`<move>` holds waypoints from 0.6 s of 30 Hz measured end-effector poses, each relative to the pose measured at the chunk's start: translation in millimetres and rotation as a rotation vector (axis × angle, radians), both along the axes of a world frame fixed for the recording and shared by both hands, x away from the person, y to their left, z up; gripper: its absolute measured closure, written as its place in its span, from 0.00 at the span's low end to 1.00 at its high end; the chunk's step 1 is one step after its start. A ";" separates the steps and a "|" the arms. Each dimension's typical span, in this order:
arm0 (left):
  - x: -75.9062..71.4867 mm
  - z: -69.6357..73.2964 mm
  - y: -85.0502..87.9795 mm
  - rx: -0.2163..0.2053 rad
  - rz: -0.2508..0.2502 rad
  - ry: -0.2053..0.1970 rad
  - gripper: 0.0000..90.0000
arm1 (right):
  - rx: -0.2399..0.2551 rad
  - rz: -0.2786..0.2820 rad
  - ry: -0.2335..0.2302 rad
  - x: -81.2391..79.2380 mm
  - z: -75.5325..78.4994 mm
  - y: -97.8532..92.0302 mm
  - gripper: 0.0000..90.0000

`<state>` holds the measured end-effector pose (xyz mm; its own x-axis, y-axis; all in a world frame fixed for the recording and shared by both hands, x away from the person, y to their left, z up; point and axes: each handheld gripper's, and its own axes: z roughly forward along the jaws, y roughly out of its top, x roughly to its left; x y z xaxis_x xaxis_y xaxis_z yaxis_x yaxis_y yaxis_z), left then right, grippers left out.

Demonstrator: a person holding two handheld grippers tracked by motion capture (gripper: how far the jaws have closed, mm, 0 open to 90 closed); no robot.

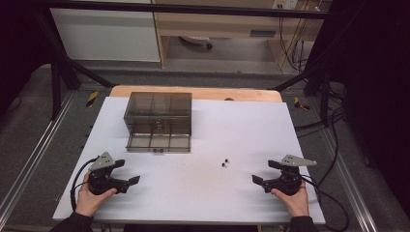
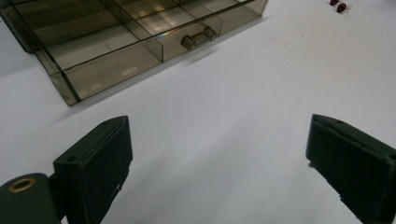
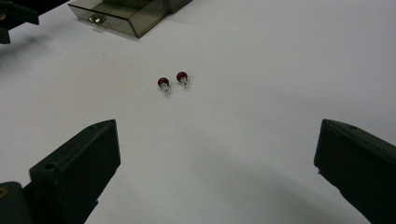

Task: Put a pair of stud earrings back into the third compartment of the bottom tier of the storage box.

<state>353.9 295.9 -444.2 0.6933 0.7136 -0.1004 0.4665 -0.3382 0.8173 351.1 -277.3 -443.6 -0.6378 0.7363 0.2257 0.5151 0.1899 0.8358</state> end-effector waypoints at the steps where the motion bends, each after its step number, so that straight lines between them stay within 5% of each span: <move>1: -0.2 0.8 0.6 -0.002 0.002 -0.003 0.08 | 0.000 -0.001 -0.001 0.1 0.2 -0.2 0.01; 18: 0.3 -0.9 4.9 -0.012 0.009 0.008 0.09 | -0.046 0.004 0.001 3.7 4.2 12.7 0.01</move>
